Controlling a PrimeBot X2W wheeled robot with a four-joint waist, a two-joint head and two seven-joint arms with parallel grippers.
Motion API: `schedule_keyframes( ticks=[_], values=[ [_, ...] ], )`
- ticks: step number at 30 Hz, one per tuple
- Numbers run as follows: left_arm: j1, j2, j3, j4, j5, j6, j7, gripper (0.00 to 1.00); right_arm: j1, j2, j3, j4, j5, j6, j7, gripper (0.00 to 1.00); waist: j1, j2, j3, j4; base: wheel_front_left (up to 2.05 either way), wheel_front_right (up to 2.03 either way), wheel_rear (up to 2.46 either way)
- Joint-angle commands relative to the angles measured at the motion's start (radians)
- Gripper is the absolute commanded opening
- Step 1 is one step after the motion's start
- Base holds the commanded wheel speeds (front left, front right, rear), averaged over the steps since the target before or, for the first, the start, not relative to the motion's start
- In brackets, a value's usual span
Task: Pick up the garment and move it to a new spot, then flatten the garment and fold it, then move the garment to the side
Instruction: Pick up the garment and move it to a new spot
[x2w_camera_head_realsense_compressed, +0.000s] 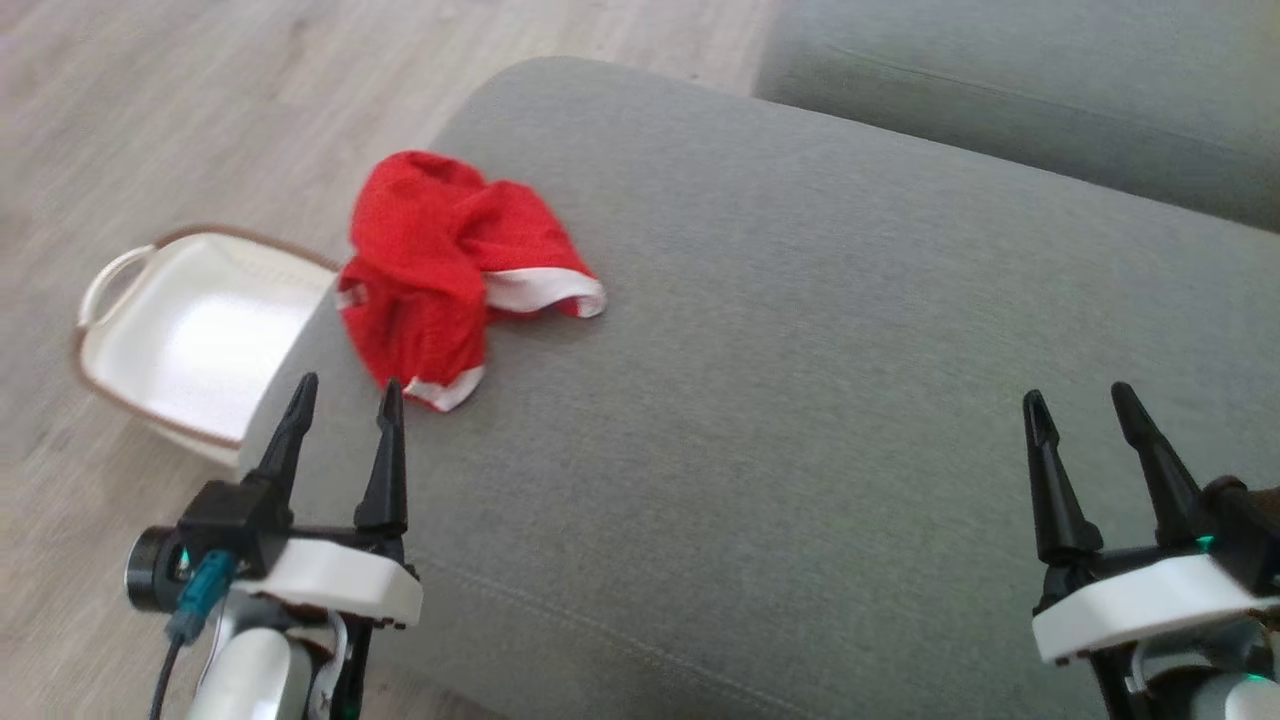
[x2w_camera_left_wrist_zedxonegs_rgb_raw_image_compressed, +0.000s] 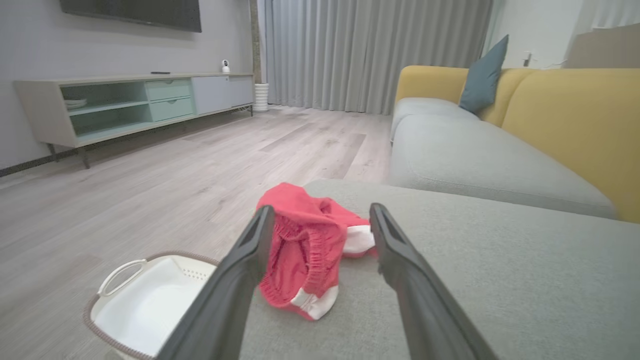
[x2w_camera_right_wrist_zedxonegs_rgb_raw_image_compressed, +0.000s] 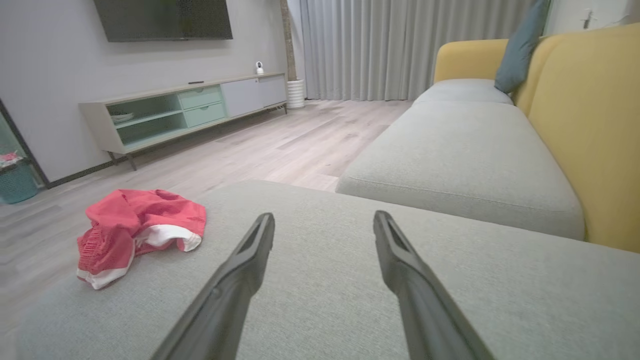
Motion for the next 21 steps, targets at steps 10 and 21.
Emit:
schedule_keyframes(
  ticks=[10, 21],
  values=[
    [-0.066, -0.009, 0.074, -0.04, 0.0, -0.011, -0.012, 1.0, -0.079, -0.007, 0.035, -0.059, -0.018, 0.007, 0.014, 1.0, 0.0, 0.0, 0.056, 0.047, 0.0, 0.0, 0.0],
    [-0.339, -0.057, 0.116, 0.205, -0.054, -0.088, -0.012, 1.0, -0.17, -0.061, 0.04, -0.144, -0.051, 0.007, 0.106, 1.0, 0.0, 0.0, 0.295, -0.035, 0.0, 0.0, 0.0]
  ],
)
